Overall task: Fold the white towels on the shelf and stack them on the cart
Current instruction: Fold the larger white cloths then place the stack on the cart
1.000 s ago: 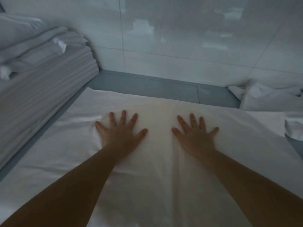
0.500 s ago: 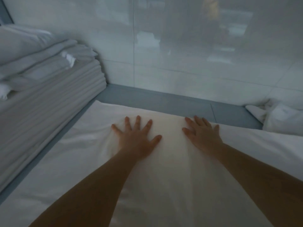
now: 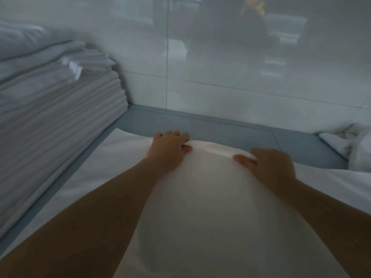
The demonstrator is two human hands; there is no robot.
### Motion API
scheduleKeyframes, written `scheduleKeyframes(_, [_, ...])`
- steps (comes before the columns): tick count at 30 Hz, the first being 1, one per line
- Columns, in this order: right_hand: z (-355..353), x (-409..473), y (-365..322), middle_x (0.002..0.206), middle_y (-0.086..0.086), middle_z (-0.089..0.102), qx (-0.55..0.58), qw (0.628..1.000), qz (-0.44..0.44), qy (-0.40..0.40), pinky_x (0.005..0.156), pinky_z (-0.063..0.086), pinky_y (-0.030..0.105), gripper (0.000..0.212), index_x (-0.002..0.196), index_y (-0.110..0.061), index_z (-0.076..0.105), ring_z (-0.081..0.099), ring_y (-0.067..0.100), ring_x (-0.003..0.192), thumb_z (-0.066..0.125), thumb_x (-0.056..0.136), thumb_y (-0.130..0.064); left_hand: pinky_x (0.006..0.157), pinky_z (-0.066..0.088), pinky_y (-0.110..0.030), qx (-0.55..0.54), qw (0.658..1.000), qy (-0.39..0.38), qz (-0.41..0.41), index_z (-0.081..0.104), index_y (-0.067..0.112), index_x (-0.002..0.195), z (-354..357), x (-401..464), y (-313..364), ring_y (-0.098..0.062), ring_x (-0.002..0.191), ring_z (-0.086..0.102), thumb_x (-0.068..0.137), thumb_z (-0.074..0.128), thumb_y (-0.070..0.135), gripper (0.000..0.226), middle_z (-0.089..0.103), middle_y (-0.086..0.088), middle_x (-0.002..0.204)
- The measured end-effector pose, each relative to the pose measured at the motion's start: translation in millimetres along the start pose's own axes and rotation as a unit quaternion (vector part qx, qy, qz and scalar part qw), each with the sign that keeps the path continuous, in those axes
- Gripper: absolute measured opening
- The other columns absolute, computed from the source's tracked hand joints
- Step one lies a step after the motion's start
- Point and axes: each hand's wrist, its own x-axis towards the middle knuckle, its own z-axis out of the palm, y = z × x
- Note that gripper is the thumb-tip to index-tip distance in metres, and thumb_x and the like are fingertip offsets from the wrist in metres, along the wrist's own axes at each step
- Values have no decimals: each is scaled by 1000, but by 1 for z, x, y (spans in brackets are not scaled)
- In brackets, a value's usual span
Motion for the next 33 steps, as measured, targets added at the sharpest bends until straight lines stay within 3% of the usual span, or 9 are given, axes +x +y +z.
scheduleKeyframes(10, [31, 71, 11, 72, 8, 67, -19, 998, -28, 59, 60, 31, 32, 53, 64, -24, 40, 66, 29, 73, 33, 83, -74, 88, 27, -37, -10, 999, 47, 8, 58, 24, 112, 21, 72, -22, -26, 112, 49, 93, 51, 40, 26, 60, -4, 114])
scheduleKeyframes(15, [47, 109, 12, 91, 7, 71, -69, 997, -14, 45, 69, 41, 33, 62, 86, -19, 65, 66, 28, 87, 34, 84, -73, 89, 28, -37, 2, 998, 63, 7, 58, 24, 115, 32, 106, -31, -27, 113, 48, 93, 52, 40, 28, 59, -5, 117])
scheduleKeyframes(19, [38, 112, -6, 110, 17, 58, -89, 995, -7, 46, 83, 36, 44, 46, 105, -8, 60, 50, 34, 104, 58, 86, -50, 88, 27, -39, 35, 998, 56, 5, 57, 24, 111, 33, 109, -31, -27, 112, 45, 92, 52, 42, 27, 56, -5, 114])
scheduleKeyframes(21, [34, 103, -37, 116, 16, 53, -2, 998, -20, 59, 87, 39, 45, 37, 109, -9, 60, 47, 35, 110, 64, 82, -34, 87, 27, -40, 50, 996, 68, 8, 57, 23, 110, 31, 107, -29, -28, 111, 43, 89, 55, 43, 30, 53, -5, 113])
scheduleKeyframes(23, [34, 90, -75, 140, 9, 43, 111, 993, -36, -35, 103, 31, 47, 44, 129, -18, 52, 36, 29, 130, 52, 90, -37, 89, 26, -40, 69, 993, 90, 17, 57, 24, 109, 26, 103, -26, -29, 110, 42, 84, 59, 41, 31, 51, -5, 114])
scheduleKeyframes(25, [41, 79, -99, 159, -5, 15, 102, 983, -30, -152, 115, 8, 51, 54, 148, -31, 24, 11, 19, 146, 27, 98, -49, 88, 28, -39, 73, 993, 93, 25, 60, 22, 105, 20, 98, -24, -28, 109, 44, 86, 58, 36, 23, 53, -5, 113])
scheduleKeyframes(28, [41, 75, -103, 160, -11, -2, 72, 981, -17, -178, 117, -3, 53, 56, 151, -37, 5, -3, 15, 147, 13, 98, -53, 92, 38, -36, 0, 1000, 21, -1, 63, 24, 114, 19, 83, -27, -26, 117, 49, 94, 45, 40, 31, 57, -1, 123])
scheduleKeyframes(30, [38, 76, -102, 160, -11, -4, 65, 980, -11, -190, 117, -3, 52, 56, 151, -38, 3, -5, 14, 147, 12, 98, -54, 112, 24, -44, 28, 996, -80, -17, 37, 39, 142, 20, 67, -45, -22, 141, 28, 93, 28, 60, 54, 32, 9, 152])
scheduleKeyframes(33, [37, 75, -105, 160, -12, -5, 62, 978, -11, -198, 117, -3, 52, 57, 151, -39, 2, -5, 14, 147, 13, 98, -55, 117, 3, -47, 82, 981, -160, -71, 4, 42, 150, 5, 47, -100, -16, 147, 1, 87, 9, 73, 70, 0, 11, 160])
